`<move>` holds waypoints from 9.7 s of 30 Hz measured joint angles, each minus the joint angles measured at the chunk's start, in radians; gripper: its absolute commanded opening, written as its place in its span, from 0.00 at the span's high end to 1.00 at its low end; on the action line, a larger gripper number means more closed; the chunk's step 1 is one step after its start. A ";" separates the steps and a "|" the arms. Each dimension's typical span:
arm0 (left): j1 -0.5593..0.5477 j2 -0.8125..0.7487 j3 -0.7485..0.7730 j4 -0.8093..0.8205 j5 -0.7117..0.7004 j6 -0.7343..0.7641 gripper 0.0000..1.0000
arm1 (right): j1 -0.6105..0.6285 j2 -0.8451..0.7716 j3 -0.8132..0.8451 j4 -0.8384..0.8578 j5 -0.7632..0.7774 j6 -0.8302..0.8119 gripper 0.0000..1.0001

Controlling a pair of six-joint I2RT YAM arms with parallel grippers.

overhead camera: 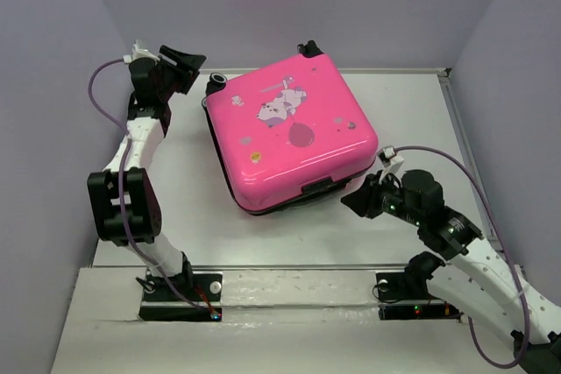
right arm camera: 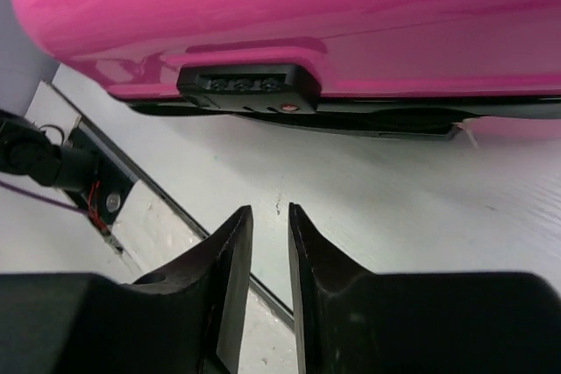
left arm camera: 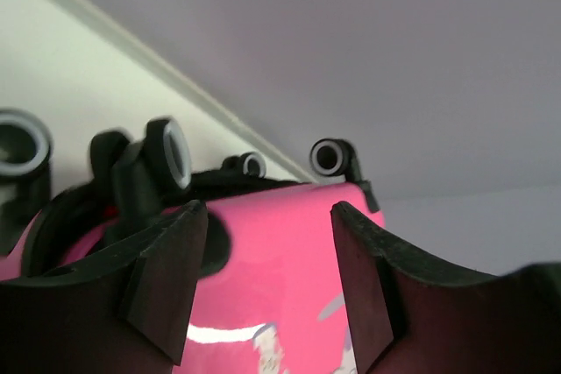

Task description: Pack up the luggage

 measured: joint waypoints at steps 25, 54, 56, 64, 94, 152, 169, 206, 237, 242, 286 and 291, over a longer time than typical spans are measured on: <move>-0.146 -0.735 -0.917 -0.257 -0.150 0.198 0.55 | 0.000 0.306 -0.193 0.475 0.430 -0.080 0.58; -0.481 -0.719 -0.948 -0.135 -0.394 0.052 0.66 | 0.771 0.878 0.277 0.341 0.796 0.045 0.93; -0.481 -0.720 -0.948 -0.124 -0.382 0.041 0.66 | 0.776 0.881 0.287 0.342 0.789 0.047 0.93; -0.499 -0.725 -0.948 -0.103 -0.355 0.022 0.69 | 0.758 0.908 0.318 0.339 0.737 0.008 0.93; -0.367 -0.661 -0.839 -0.097 -0.269 0.149 0.36 | -0.323 0.527 0.537 0.079 0.505 0.006 0.00; -0.109 -0.683 -0.732 -0.189 -0.015 0.128 0.01 | -0.180 0.405 0.472 0.163 -0.220 -0.063 0.28; -0.109 -0.494 -0.860 0.247 -0.064 -0.182 0.64 | -0.035 0.343 0.288 0.193 -0.126 -0.046 0.26; -0.063 -0.609 -0.715 -0.071 -0.051 -0.091 0.94 | 0.000 -0.044 0.240 -0.127 0.077 0.003 0.83; 0.002 -0.618 -0.461 -0.181 -0.127 0.134 0.02 | 0.014 0.147 -0.084 0.030 0.133 0.099 0.89; -0.025 -0.820 -0.514 -0.180 -0.106 0.201 0.25 | 0.014 0.146 -0.117 0.107 0.158 0.095 0.93; -0.745 -0.669 -0.972 -0.012 -0.259 0.138 0.69 | -0.053 0.481 -0.371 0.918 0.103 -0.108 0.63; -0.760 -0.628 -0.937 0.003 -0.264 0.142 0.69 | -0.053 0.428 -0.396 0.965 0.094 -0.113 0.65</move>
